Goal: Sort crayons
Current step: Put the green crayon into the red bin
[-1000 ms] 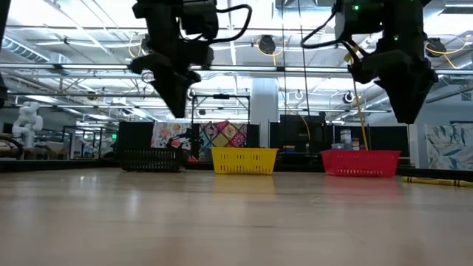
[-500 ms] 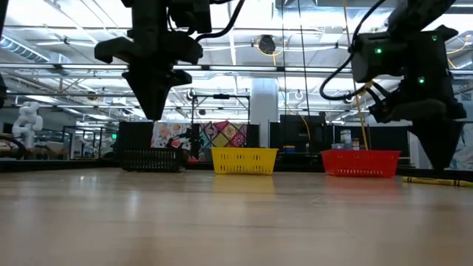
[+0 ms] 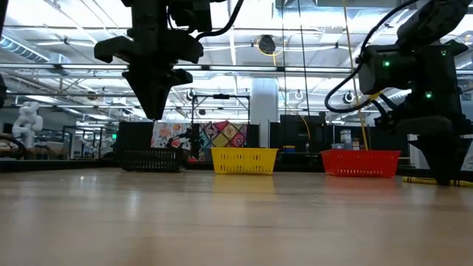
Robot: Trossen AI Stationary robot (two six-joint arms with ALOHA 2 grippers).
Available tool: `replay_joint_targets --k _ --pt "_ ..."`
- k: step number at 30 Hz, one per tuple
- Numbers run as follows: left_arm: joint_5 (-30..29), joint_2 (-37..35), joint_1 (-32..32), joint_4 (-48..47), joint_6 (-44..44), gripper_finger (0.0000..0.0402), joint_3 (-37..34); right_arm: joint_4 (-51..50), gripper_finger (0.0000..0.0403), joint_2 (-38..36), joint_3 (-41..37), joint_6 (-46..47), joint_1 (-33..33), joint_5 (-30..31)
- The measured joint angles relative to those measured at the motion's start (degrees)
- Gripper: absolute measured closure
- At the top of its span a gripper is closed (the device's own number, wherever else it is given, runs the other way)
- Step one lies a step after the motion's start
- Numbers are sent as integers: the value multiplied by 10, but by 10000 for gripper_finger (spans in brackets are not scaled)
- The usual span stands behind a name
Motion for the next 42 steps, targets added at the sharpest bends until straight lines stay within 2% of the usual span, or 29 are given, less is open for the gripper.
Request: replay_joint_targets --k 4,9,11,22,32,36,42 --pt "0 0 0 5 0 338 0 9 290 0 -1 2 0 -3" --pt "0 0 0 12 0 338 0 15 377 0 -1 14 0 -7" --pt "0 0 0 12 0 338 0 14 393 0 -2 27 0 -5" --pt "0 0 0 9 1 338 0 17 401 -2 -2 57 0 -25" --pt "0 0 0 9 5 338 0 11 402 -54 35 42 -5 -30" --pt "0 0 0 9 4 338 0 8 402 -75 48 31 -18 -2" --pt "-1 0 0 10 4 338 0 12 403 -90 74 -10 -68 76"
